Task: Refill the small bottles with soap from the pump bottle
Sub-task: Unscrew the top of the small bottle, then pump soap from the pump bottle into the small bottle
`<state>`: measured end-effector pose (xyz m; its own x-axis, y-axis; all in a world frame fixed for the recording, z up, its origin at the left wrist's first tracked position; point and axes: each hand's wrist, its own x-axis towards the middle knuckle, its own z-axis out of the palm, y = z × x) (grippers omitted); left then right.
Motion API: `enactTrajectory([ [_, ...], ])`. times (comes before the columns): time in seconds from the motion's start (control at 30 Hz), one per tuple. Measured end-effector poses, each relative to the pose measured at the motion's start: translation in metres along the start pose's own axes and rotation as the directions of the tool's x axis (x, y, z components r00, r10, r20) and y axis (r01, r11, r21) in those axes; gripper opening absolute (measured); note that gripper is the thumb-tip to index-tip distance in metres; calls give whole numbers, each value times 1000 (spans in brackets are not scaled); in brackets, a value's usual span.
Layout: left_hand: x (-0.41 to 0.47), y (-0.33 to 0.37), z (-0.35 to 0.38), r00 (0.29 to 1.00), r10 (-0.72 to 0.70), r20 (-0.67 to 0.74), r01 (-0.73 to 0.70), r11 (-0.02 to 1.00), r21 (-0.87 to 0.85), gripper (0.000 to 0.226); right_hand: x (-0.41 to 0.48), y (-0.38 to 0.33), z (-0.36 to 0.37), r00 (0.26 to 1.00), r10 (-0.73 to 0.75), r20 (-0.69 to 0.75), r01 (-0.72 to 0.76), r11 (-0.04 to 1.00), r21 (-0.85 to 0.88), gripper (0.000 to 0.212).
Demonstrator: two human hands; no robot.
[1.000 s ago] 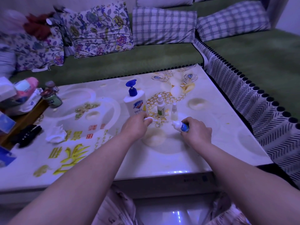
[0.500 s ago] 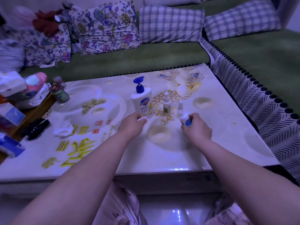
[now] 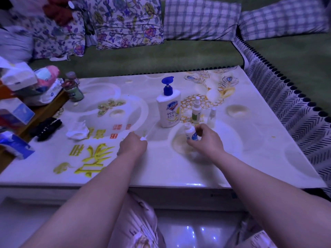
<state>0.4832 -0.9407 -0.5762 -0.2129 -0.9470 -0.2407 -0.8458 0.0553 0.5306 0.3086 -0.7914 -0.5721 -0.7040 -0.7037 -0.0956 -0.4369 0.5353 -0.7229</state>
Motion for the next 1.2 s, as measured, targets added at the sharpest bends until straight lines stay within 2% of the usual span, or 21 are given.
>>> enactTrajectory([
  [0.07,1,-3,2,1000,-27,-6,27,998,56,39,1,-2,3,1000,0,7,0,1000,-7,32],
  [0.23,3,-2,5,996,-75,-37,80,987,141,31,4,-6,10,1000,-7,16,7,1000,8,31],
  [0.47,6,-10,12,997,-67,-25,71,976,207,31,7,-7,12,1000,-2,-3,3,999,40,31],
  [0.6,5,-7,12,997,-72,-14,73,975,211,30,7,-8,9,1000,-1,-11,1,999,54,33],
  [0.73,4,2,5,997,-77,-23,80,977,196,40,9,-9,7,1000,-2,-16,3,998,65,34],
  [0.83,2,12,-2,998,-52,-23,56,984,168,44,11,-11,4,1000,3,-24,-1,997,73,35],
  [1.07,-3,55,-20,985,157,-77,-148,983,108,45,14,-25,-9,999,-24,-45,28,995,94,34],
  [1.2,-5,84,-27,972,211,-103,-207,977,54,48,17,-33,-22,998,-46,-51,51,992,115,36],
])
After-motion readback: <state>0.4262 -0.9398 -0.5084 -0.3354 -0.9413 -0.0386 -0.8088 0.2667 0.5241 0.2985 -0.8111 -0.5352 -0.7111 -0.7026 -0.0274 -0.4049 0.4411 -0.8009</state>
